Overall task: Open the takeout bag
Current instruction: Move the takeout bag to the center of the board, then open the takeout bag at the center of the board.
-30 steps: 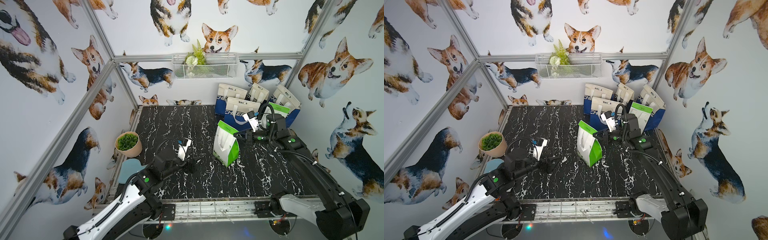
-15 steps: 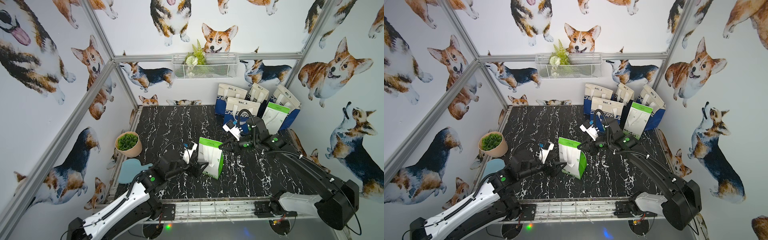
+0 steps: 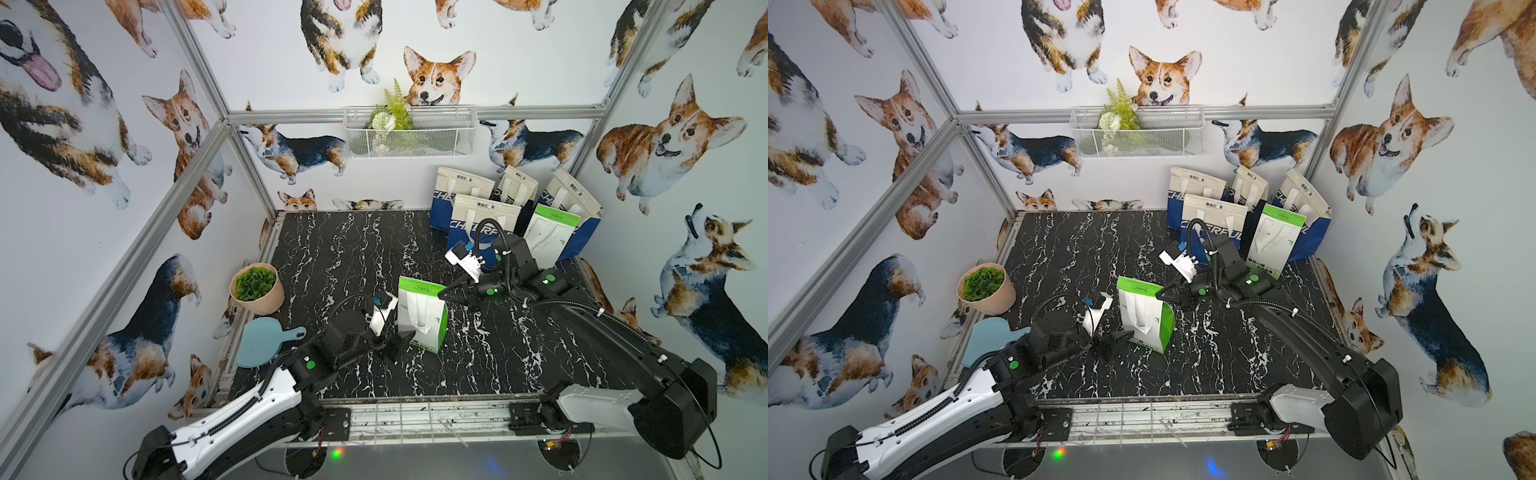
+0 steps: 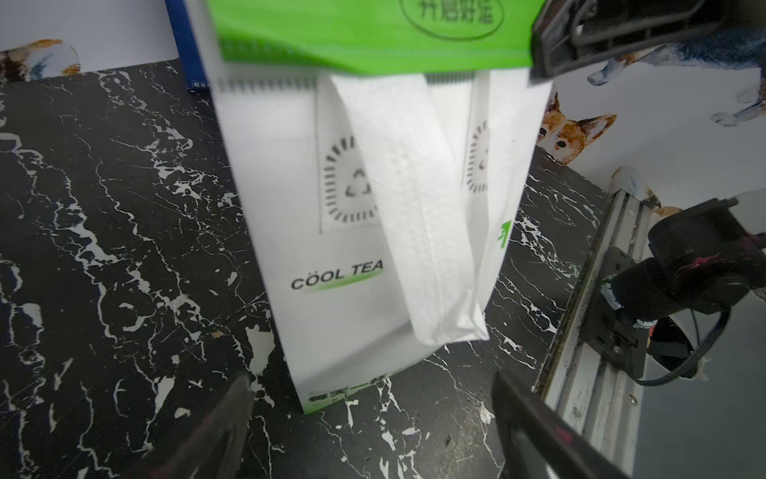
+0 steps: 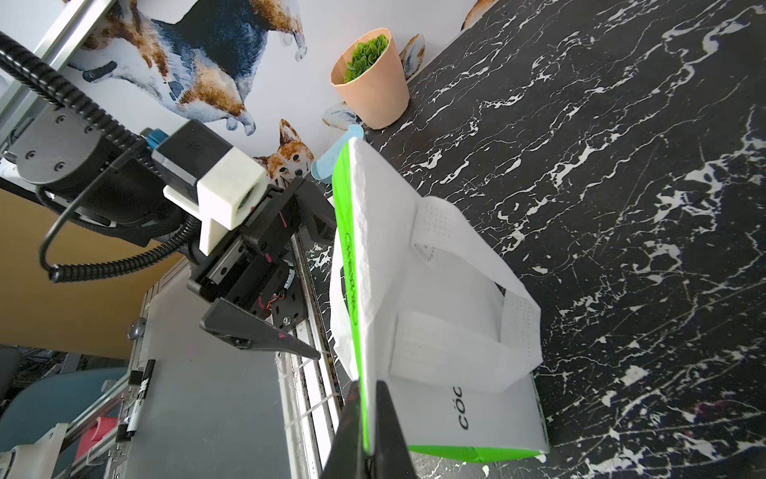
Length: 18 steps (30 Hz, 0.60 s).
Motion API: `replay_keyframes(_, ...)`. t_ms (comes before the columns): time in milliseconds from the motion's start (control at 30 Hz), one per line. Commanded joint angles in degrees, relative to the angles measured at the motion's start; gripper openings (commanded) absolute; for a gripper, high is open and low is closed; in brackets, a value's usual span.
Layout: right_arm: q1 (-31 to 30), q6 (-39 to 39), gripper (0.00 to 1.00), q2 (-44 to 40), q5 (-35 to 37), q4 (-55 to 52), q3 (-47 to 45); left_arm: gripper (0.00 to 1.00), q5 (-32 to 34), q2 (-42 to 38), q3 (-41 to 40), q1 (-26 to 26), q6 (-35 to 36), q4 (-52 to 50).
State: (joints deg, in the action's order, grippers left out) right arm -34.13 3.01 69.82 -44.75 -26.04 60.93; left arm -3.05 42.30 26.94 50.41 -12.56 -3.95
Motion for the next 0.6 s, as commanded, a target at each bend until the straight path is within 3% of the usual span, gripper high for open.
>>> replay_keyframes(0,0.0,-1.6,0.00,-0.3,2.2,-1.4,-0.1,0.92,2.7,1.4,-0.5,0.1,2.7,5.0)
replay_keyframes(100,0.0,-1.1,0.07,-0.6,3.5,-1.2,-0.5,0.85,-0.8,4.4,-1.0,0.1,4.0,9.2)
replay_keyframes(267,0.0,0.7,0.27,-1.9,9.9,-0.6,-1.4,0.84,-5.3,5.8,-2.3,0.1,3.8,13.5)
replay_keyframes(567,0.0,2.1,0.40,-5.2,24.3,-1.2,-2.4,0.83,-7.4,5.0,-4.4,0.2,2.4,15.0)
